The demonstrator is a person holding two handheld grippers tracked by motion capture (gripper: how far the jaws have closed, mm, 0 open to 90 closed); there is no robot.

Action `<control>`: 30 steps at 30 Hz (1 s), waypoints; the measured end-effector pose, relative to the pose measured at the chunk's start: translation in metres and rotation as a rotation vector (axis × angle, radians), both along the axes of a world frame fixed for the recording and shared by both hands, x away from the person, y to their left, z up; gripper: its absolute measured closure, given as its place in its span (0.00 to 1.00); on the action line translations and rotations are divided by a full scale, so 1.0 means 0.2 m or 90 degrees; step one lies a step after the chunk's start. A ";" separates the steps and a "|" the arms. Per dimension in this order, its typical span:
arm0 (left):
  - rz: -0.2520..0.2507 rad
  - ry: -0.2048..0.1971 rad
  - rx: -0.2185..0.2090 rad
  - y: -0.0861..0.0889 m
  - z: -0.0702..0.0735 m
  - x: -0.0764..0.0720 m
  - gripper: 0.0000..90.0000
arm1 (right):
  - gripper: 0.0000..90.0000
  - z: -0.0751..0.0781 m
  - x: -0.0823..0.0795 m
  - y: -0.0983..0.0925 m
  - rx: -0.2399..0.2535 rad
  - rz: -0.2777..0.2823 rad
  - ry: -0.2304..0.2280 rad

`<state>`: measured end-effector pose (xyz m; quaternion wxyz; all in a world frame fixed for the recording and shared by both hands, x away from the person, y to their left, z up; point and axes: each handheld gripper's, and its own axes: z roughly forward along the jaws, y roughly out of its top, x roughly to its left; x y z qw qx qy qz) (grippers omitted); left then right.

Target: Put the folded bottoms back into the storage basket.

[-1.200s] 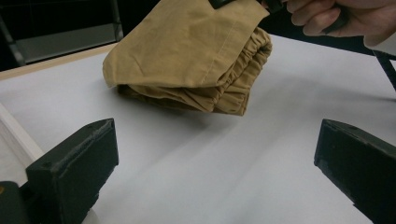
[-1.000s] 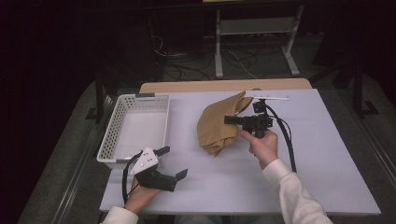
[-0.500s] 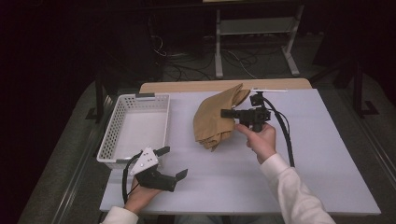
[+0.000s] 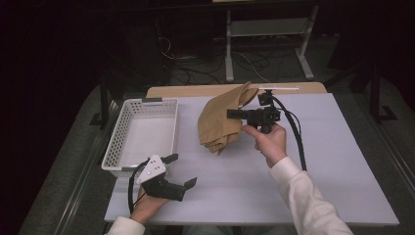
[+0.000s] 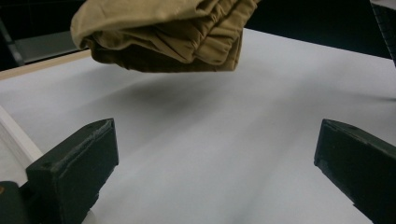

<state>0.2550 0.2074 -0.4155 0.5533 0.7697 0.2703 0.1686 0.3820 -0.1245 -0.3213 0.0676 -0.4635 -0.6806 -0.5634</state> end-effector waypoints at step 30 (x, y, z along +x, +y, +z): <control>-0.003 -0.002 -0.004 0.00 0.00 0.00 0.00 | 0.92 0.19 0.02 0.18 0.009 0.028 -0.036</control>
